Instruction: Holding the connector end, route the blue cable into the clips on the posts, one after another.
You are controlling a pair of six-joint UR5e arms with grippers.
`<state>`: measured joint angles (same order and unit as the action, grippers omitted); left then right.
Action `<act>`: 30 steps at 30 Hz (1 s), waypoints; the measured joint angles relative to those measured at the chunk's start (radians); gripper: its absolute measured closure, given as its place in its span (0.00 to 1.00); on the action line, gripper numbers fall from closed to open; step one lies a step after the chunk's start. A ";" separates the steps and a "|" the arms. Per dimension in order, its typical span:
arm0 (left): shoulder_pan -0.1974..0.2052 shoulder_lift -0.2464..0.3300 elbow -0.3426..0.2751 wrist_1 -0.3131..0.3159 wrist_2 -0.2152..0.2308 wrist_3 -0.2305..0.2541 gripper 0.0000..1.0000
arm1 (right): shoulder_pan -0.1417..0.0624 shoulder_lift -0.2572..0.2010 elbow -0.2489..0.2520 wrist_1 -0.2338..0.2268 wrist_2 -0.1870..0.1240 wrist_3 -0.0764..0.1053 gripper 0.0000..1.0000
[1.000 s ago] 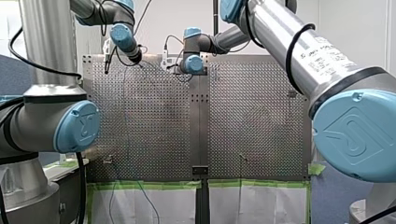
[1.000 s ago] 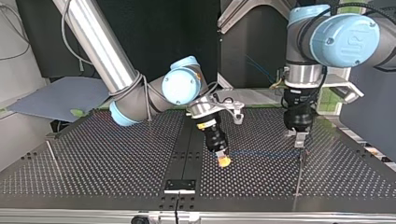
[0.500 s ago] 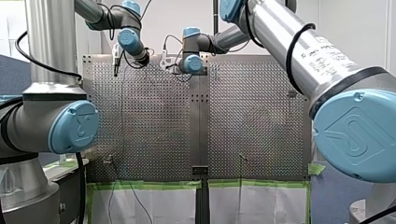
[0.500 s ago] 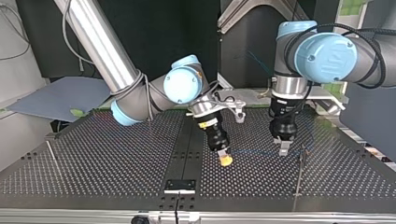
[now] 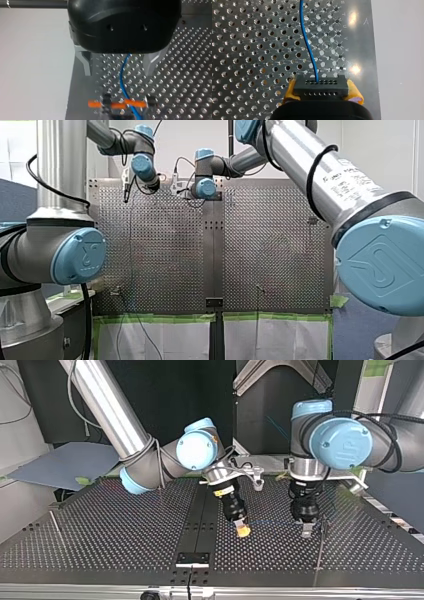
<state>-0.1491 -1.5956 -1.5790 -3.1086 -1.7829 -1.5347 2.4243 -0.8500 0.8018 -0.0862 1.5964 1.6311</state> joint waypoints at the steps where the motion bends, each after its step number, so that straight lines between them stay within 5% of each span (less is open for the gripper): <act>1: 0.002 -0.008 0.006 0.002 -0.001 -0.002 0.00 | 0.000 0.000 0.000 0.000 0.000 0.000 1.00; 16: 0.016 -0.067 0.030 0.017 0.000 -0.030 0.00 | -0.003 -0.001 0.000 0.002 0.000 0.001 1.00; 18: 0.016 -0.067 0.030 0.018 0.000 -0.035 0.09 | -0.002 -0.001 0.000 0.003 0.000 0.001 1.00; 20: 0.017 -0.067 0.029 0.020 -0.001 -0.041 0.38 | -0.002 -0.001 0.000 0.004 0.000 0.001 1.00; 21: 0.017 -0.067 0.030 0.020 -0.001 -0.044 0.38 | -0.002 -0.001 0.000 0.005 -0.001 0.001 1.00; 23: 0.016 -0.068 0.030 0.024 -0.002 -0.050 0.73 | -0.003 -0.001 0.000 0.007 -0.001 0.000 1.00; 24: 0.016 -0.068 0.030 0.025 -0.002 -0.052 0.73 | -0.003 -0.001 0.000 0.007 -0.001 0.000 1.00; 26: 0.016 -0.068 0.030 0.028 -0.002 -0.056 1.00 | -0.003 -0.001 0.000 0.008 0.000 0.000 1.00; 30: 0.017 -0.068 0.030 0.030 -0.005 -0.064 1.00 | -0.003 -0.001 0.000 0.009 -0.001 0.000 1.00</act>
<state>-0.1324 -1.6633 -1.5493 -3.0789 -1.7877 -1.5989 2.4214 -0.8514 0.8017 -0.0771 1.5958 1.6309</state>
